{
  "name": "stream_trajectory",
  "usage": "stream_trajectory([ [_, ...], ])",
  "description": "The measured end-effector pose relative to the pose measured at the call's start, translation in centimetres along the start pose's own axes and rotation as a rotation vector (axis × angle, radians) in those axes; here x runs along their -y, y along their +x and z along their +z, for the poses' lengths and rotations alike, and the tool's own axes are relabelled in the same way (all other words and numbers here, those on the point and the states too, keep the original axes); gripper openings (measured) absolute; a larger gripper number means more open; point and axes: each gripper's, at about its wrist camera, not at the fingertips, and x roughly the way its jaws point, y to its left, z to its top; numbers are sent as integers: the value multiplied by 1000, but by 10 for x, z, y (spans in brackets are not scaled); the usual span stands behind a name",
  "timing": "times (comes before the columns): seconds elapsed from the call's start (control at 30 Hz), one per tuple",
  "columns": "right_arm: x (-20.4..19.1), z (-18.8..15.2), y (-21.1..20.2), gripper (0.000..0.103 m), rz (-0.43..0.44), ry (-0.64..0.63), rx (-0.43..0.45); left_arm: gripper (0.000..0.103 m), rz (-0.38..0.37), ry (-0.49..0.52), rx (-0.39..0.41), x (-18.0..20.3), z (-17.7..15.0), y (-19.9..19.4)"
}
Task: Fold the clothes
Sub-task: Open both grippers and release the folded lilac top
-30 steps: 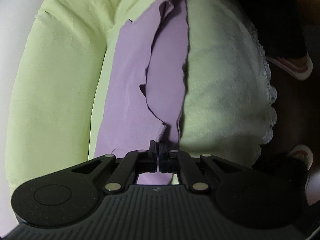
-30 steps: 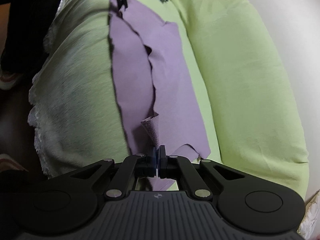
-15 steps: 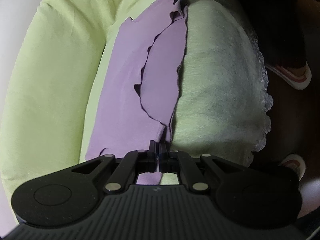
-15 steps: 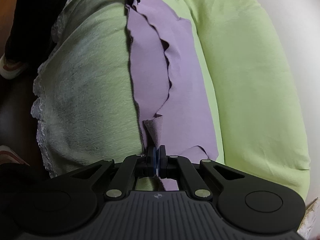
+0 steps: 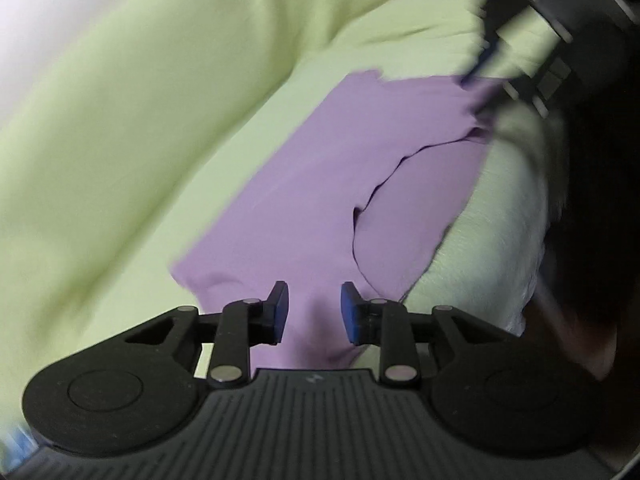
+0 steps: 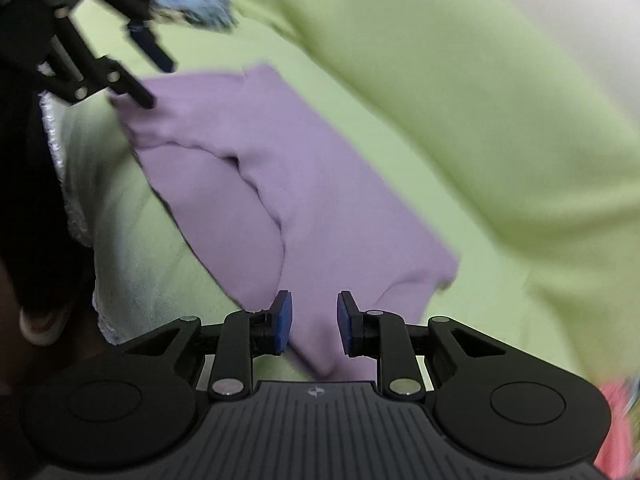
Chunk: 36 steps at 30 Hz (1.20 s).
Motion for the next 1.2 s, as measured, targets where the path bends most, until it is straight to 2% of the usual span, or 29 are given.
stream_trajectory([
  [0.03, 1, 0, 5, 20, 2, 12, -28, 22, -7, 11, -29, 3, -1, 8],
  [0.13, 25, 9, -6, 21, 39, 127, 13, 22, -46, 38, 66, -8, 9, -10],
  [0.23, 63, 30, 0, 25, 66, 274, 96, 26, -93, -72, 173, -51, 30, -6],
  [0.3, 85, 50, 27, 26, 18, 323, 138, 26, -100, -123, 191, -75, 45, 22],
  [0.4, 110, 68, 81, 26, -75, 326, 143, 26, -87, -120, 188, -103, 56, 66],
  [0.47, 125, 68, 111, 26, -87, 340, 102, 26, -119, -112, 133, -115, 54, 96],
  [0.5, 133, 64, 125, 26, -73, 353, 65, 26, -141, -116, 90, -120, 52, 111],
  [0.53, 141, 59, 135, 29, -51, 385, 42, 26, -169, -148, 84, -126, 49, 118],
  [0.57, 152, 55, 136, 33, -25, 443, 37, 25, -198, -182, 84, -132, 50, 120],
  [0.63, 171, 56, 130, 32, 12, 560, -1, 24, -232, -204, 46, -140, 60, 118],
  [0.77, 182, 64, 124, 31, 50, 641, -41, 24, -281, -224, 3, -155, 76, 119],
  [0.83, 183, 64, 136, 33, 73, 668, -94, 26, -304, -240, -122, -165, 78, 143],
  [0.87, 187, 63, 141, 38, 74, 694, -114, 26, -339, -271, -142, -173, 77, 150],
  [0.9, 194, 63, 143, 38, 78, 739, -141, 26, -355, -278, -173, -181, 84, 152],
  [0.97, 207, 67, 138, 38, 66, 825, -200, 19, -377, -280, -246, -196, 101, 155],
  [1.07, 210, 76, 116, 37, 22, 857, -204, 20, -396, -234, -249, -213, 116, 149],
  [1.2, 189, 85, 107, 37, 16, 961, -341, 20, -396, -124, -385, -211, 125, 168],
])
